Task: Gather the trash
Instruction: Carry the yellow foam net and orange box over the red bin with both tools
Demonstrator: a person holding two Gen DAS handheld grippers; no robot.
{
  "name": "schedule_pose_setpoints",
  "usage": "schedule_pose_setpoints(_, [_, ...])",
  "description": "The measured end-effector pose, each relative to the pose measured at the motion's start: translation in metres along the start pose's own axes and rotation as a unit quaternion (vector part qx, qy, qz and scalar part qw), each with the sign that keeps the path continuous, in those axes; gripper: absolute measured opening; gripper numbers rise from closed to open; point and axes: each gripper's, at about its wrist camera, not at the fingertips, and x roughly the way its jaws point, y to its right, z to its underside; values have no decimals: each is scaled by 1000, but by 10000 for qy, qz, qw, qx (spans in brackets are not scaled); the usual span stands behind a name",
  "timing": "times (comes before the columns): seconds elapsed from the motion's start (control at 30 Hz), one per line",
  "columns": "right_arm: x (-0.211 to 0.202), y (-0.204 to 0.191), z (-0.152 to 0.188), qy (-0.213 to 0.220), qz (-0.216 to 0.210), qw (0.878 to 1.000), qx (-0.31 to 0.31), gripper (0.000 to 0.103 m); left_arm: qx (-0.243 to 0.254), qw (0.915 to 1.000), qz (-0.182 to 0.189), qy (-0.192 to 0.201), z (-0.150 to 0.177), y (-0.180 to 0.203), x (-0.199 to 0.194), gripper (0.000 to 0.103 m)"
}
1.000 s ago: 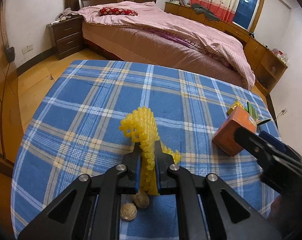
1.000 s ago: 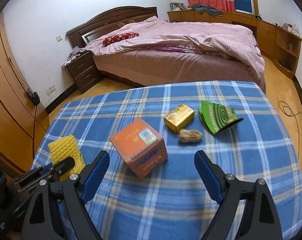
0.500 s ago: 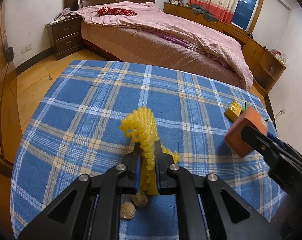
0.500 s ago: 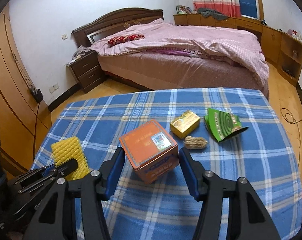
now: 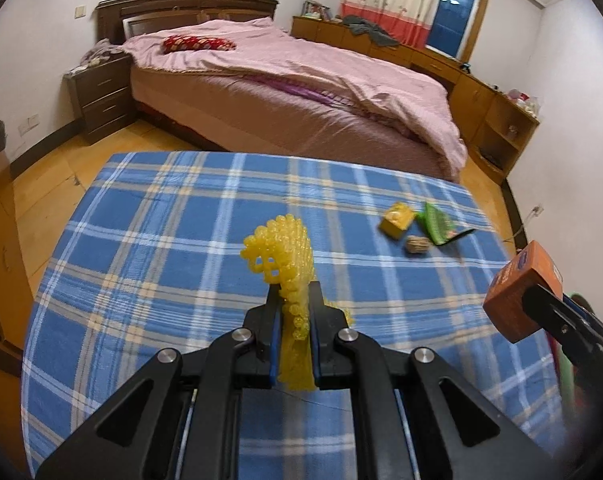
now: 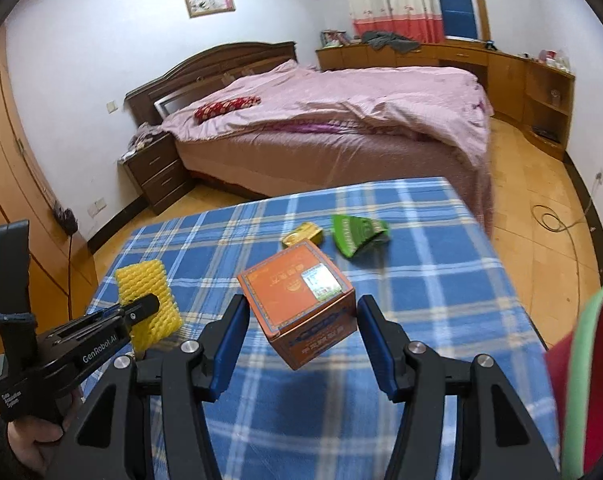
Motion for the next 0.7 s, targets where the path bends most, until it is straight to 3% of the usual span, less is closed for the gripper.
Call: schedule_pose_setpoints(0.7, [-114,71,24,643,614,9933,743,59,909,9918,895,89,18,111,-60,10])
